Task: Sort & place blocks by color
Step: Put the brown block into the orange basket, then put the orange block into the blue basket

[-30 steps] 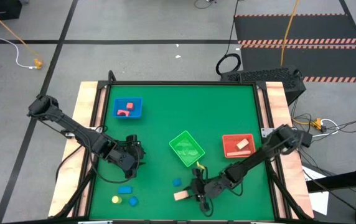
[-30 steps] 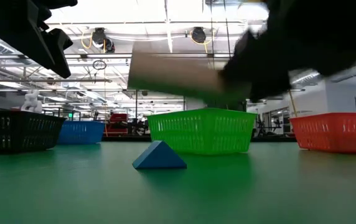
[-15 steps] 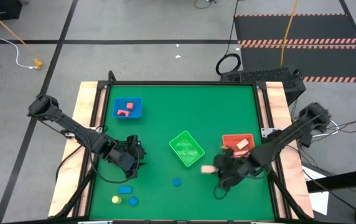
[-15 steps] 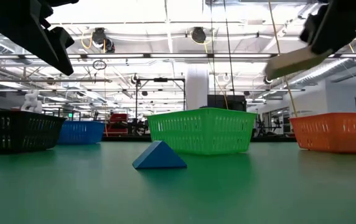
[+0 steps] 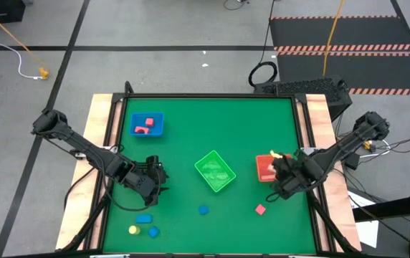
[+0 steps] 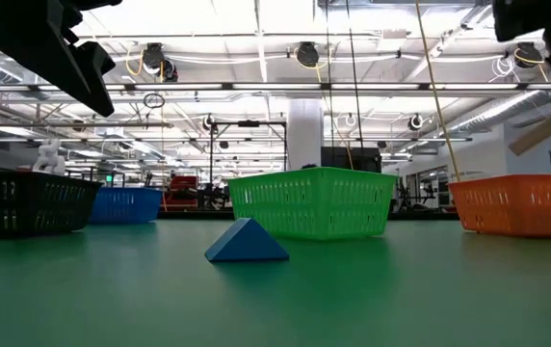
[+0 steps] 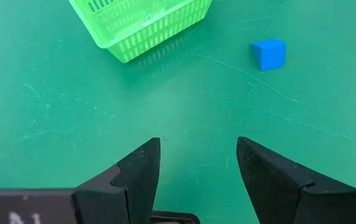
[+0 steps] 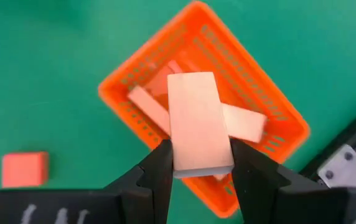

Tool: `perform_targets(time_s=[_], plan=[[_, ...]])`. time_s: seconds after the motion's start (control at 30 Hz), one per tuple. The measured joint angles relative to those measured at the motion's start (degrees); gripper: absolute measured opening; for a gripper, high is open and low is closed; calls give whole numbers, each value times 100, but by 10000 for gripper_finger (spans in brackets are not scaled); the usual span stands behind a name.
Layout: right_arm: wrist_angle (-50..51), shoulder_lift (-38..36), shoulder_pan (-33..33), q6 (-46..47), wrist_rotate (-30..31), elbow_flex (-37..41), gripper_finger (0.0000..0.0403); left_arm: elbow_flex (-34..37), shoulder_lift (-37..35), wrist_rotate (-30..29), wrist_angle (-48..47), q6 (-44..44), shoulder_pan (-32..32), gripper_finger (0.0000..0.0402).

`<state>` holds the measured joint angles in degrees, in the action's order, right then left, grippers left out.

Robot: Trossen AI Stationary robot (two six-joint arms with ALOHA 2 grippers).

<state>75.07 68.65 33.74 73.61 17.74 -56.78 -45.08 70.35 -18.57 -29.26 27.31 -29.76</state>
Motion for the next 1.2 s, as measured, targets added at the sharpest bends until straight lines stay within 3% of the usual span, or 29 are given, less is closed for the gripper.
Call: perform_targets(time_s=[0.2,0.43,0.63,0.77,0.9,1.0,1.2], plan=[[-27,4,0,245,-163,334,136,0,0,1,178,286,0,214],[-112,4,0,429,-371,605,206,0,0,3,693,468,0,214],[-493,4,0,586,-1170,606,238,0,0,4,730,452,66,214],[-1735,4,46,742,-1290,606,230,0,0,4,730,448,190,214],[-3910,217,195,759,-504,761,218,0,0,2,730,442,330,214],[-5240,604,281,482,-446,886,213,0,0,0,728,459,354,214],[-6799,1431,597,233,-443,893,212,0,2,13,717,584,332,214]])
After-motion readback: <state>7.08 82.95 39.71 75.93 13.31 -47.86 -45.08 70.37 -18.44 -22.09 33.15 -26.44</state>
